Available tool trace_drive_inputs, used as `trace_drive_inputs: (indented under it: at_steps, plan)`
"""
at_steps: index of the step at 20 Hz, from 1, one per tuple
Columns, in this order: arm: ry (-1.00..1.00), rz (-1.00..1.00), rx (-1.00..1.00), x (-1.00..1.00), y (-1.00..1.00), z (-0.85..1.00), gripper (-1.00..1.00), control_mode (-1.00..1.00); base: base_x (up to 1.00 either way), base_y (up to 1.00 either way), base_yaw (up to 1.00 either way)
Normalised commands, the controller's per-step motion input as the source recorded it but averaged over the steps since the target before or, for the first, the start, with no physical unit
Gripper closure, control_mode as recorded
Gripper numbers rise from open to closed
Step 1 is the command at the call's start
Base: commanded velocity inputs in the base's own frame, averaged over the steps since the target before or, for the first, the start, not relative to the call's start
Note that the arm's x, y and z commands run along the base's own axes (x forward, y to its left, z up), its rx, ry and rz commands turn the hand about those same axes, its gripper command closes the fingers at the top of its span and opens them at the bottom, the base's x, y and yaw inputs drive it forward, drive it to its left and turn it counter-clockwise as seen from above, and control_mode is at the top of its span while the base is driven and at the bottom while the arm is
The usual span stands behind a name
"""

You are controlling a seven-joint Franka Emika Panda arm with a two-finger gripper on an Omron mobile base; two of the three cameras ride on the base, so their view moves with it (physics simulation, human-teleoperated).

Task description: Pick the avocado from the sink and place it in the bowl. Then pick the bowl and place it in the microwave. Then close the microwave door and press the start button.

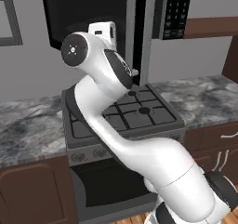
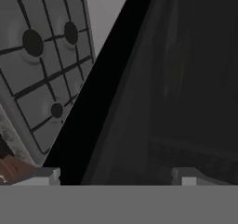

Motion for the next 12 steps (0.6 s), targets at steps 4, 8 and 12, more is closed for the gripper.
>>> trace_drive_inputs:
  at_steps: [4, 8, 12]
  plan:
    - [-0.01, 0.01, 0.04, 0.84, -0.93, 0.16, -1.00, -1.00, 0.00, 0.00, 0.00]
    - [-0.03, 0.04, 0.03, 0.86, -0.81, 0.09, -1.00, -1.00, 0.00, 0.00, 0.00]
    - [-0.03, 0.11, 0.00, 0.86, -0.41, 0.00, -1.00, -1.00, 0.00, 0.00, 0.00]
